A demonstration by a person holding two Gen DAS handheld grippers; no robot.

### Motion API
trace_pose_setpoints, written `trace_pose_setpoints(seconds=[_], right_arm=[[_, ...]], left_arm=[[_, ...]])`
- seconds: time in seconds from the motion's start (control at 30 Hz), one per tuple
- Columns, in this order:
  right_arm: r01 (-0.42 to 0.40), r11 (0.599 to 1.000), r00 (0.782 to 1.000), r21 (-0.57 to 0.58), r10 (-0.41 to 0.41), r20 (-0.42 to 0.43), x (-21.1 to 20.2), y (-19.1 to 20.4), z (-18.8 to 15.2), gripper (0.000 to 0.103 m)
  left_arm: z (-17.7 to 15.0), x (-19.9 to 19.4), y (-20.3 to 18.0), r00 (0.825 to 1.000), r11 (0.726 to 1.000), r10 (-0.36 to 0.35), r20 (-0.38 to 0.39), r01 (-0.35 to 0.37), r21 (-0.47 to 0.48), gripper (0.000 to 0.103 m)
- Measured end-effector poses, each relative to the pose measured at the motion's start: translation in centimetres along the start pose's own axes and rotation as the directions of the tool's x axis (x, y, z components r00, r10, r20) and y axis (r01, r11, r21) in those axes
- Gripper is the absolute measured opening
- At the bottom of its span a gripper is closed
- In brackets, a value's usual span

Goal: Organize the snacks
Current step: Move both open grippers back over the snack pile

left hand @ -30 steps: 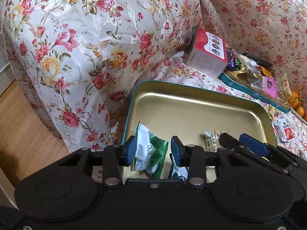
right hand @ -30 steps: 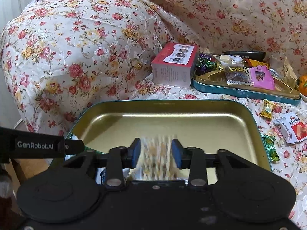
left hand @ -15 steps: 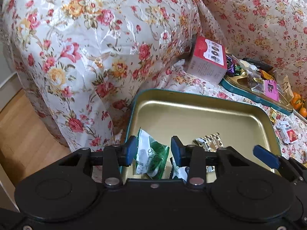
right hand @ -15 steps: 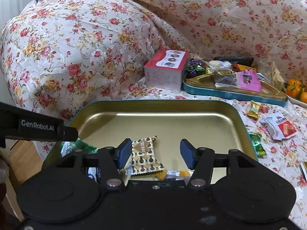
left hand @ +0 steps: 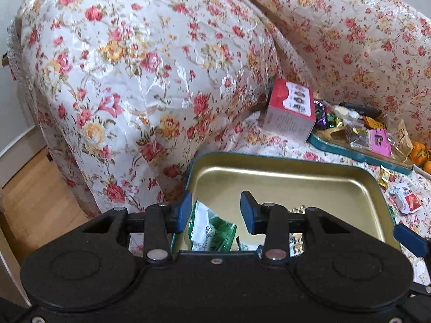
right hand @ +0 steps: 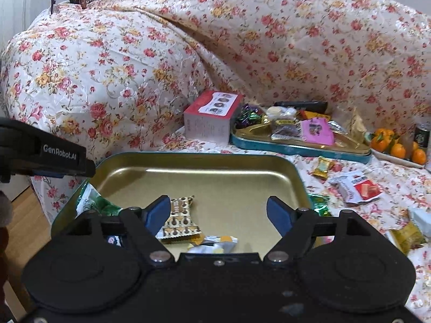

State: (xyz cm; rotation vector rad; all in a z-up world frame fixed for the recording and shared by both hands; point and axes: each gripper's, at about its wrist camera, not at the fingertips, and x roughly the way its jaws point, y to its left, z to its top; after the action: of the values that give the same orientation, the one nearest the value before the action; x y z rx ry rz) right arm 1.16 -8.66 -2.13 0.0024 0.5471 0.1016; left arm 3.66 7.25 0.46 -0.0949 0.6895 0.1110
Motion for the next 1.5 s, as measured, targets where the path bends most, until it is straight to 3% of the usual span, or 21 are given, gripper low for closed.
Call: trace_pose_setpoints(seconds=[0.27,0.53,0.8,1.0,1.17,1.3,1.4,1.5], right_arm=[[0.038,0.999,0.998,0.031,-0.040,0.055,-2.5,-2.3,-1.1,0.086],[0.115,0.989,0.991,0.091,-0.121,0.061,-4.5,-5.8,-2.8,0.090],[0.224,0.966,0.973,0.130,-0.229,0.026,-5.7,-10.0,-5.4,0.090],[0.281,0.941,0.959,0.188,-0.284,-0.012,-6.6,-13.3,-7.3,0.090],[0.318,0.922,0.947,0.219,-0.320,-0.027,-7.3,-15.5,-8.5,0.090],[0.335,0.911,0.941,0.241,-0.334,-0.046,-7.6,-17.0,-9.2,0.090],[0.348,0.905,0.936,0.245,-0.348,-0.045,-7.9,-17.9,-9.5,0.090],[0.358,0.898,0.932,0.254,-0.359,-0.046,-7.9,-18.8,-9.6,0.090]], left_arm=[[-0.9,-1.6,-1.2,0.990,0.999,0.049,0.132,-0.050,0.001,0.053],[-1.8,-2.3,-2.8,0.987,0.998,-0.015,0.157,0.004,0.069,0.053],[-3.5,-2.8,-5.4,0.987,0.980,-0.116,0.109,0.096,0.172,0.053],[-5.5,-3.7,-8.1,0.976,0.948,-0.181,0.121,0.140,0.287,0.053],[-7.0,-4.6,-10.4,0.966,0.925,-0.239,0.100,0.195,0.326,0.053],[-8.8,-5.1,-12.6,0.964,0.923,-0.258,0.069,0.225,0.314,0.053],[-9.9,-5.6,-14.5,0.959,0.909,-0.282,0.026,0.259,0.327,0.053],[-10.1,-6.4,-16.4,0.951,0.890,-0.307,0.033,0.275,0.365,0.053]])
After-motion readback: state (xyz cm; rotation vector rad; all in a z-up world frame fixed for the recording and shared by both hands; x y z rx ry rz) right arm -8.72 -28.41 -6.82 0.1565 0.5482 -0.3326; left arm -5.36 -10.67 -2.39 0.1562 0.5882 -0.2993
